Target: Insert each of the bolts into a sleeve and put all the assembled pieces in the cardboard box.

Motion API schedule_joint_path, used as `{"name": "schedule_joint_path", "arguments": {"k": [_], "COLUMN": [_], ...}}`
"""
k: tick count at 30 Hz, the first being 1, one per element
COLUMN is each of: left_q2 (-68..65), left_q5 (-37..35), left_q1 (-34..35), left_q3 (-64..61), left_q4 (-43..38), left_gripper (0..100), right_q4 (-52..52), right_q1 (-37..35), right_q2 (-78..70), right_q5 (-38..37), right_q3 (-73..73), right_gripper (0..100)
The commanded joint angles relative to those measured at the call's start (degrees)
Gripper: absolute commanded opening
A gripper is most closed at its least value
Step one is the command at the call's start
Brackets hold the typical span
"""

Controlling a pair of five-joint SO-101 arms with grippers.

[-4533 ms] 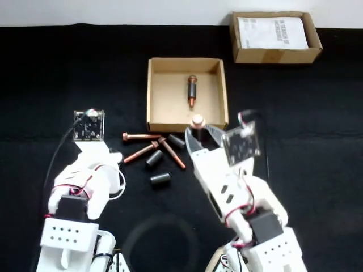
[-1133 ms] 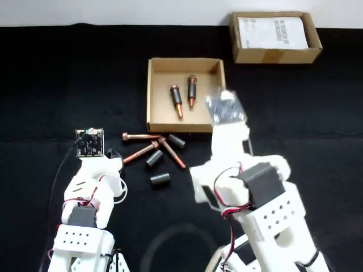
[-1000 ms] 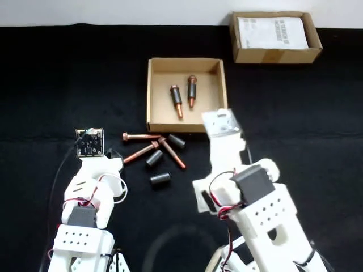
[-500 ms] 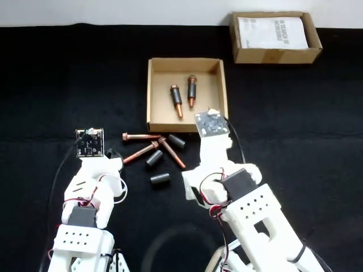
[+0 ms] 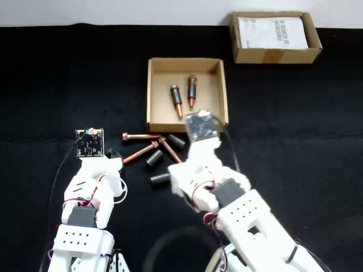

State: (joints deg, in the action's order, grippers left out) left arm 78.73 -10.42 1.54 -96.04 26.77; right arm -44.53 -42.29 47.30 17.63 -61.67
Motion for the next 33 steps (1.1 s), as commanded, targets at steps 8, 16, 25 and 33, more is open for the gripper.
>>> {"name": "schedule_joint_path", "arguments": {"k": [8, 16, 25, 33], "left_q2": [0.92, 0.92, 0.92, 0.92], "left_q5": [-0.18, -0.18, -0.18, -0.18], "left_q1": [0.66, 0.66, 0.66, 0.66], "left_q3": [-1.54, -1.54, -1.54, -1.54], "left_q4": [-0.26, -0.26, -0.26, -0.26], "left_gripper": [1, 1, 1, 1], "right_q4": [-2.95, -7.69, -12.79, -32.66], "right_q1": [-10.77, -9.71, -10.51, -12.18], "right_q2": [-5.05, -19.74, -32.57, -43.30], "right_q5": [-9.14, -4.75, -14.33, -31.03], "right_q3": [0.13, 16.48, 30.20, 45.32], "right_gripper": [1.0, 1.0, 1.0, 1.1]}}
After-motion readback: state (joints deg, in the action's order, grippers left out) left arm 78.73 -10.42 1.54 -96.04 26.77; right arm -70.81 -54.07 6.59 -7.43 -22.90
